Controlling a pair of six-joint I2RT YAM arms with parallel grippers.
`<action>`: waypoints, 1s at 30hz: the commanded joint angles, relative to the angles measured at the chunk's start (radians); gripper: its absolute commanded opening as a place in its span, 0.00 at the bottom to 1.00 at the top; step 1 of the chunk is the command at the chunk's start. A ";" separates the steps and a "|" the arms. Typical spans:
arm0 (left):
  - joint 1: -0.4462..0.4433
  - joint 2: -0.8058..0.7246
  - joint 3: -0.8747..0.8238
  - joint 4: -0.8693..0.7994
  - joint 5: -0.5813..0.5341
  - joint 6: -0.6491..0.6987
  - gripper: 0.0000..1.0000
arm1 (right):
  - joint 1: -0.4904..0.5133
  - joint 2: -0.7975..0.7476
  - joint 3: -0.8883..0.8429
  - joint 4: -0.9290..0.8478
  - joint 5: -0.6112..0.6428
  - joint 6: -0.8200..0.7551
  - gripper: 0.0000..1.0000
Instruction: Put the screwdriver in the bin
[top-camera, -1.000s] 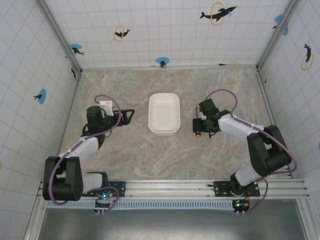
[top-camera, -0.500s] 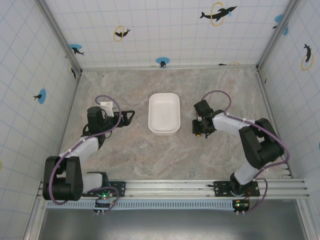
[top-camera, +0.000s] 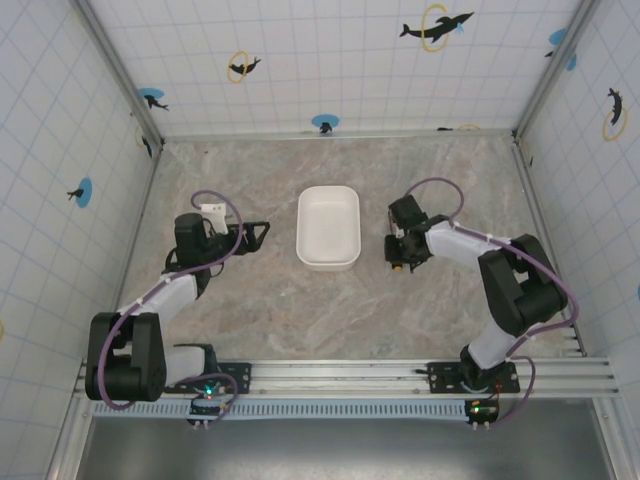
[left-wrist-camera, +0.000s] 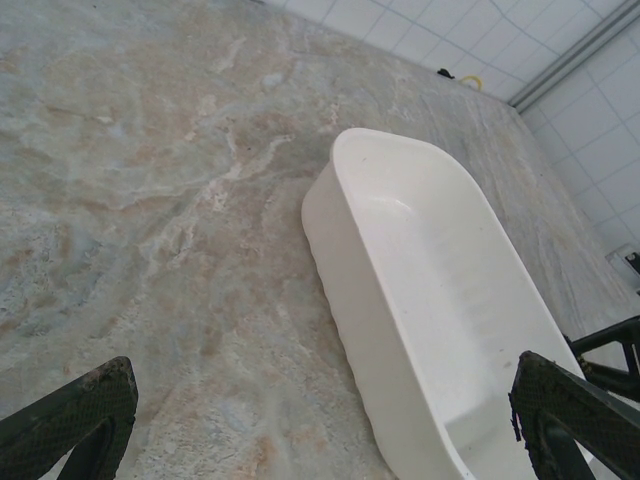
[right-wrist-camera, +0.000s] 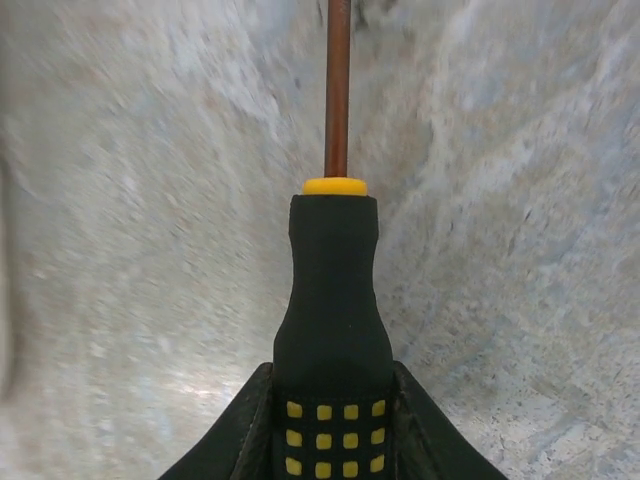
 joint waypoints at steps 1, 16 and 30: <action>-0.008 -0.013 0.025 -0.020 0.024 0.019 0.98 | -0.025 -0.105 0.129 -0.003 -0.052 0.034 0.00; -0.007 -0.041 0.004 0.002 0.015 0.004 0.98 | 0.398 -0.058 0.503 0.113 0.725 0.153 0.00; -0.007 -0.049 -0.014 -0.002 0.006 0.016 0.98 | 0.463 0.307 0.736 -0.306 0.435 0.383 0.00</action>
